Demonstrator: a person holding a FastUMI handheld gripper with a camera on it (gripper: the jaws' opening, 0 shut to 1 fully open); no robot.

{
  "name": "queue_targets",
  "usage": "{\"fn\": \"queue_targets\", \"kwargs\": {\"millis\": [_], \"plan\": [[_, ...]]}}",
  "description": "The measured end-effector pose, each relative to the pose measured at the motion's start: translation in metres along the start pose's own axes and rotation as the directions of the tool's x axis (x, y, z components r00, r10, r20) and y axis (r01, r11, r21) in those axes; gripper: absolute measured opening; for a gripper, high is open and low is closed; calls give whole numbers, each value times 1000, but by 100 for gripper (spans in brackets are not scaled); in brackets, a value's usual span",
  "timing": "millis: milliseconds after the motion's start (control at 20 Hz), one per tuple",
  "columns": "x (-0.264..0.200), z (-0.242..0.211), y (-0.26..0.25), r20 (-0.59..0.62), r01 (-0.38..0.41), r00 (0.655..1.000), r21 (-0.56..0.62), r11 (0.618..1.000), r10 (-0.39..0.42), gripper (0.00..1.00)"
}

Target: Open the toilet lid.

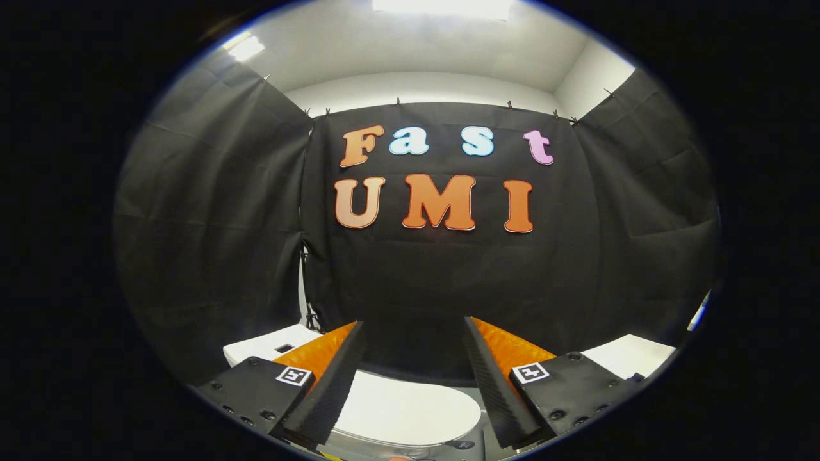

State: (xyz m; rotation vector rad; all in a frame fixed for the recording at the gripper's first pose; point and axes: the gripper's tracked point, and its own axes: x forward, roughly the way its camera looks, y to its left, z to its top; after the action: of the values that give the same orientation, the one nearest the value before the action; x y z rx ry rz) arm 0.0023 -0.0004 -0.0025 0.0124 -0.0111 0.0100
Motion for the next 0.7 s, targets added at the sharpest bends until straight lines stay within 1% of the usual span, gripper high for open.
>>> {"fn": "queue_targets", "kwargs": {"millis": [300,550,700], "plan": [[-1,-1,-4,8,6,1000,11,1000,-6,98],[0,-10,-11,11,18,1000,18,1000,-18,98],[2,-23,-16,19,23,1000,33,999,-24,98]]}}
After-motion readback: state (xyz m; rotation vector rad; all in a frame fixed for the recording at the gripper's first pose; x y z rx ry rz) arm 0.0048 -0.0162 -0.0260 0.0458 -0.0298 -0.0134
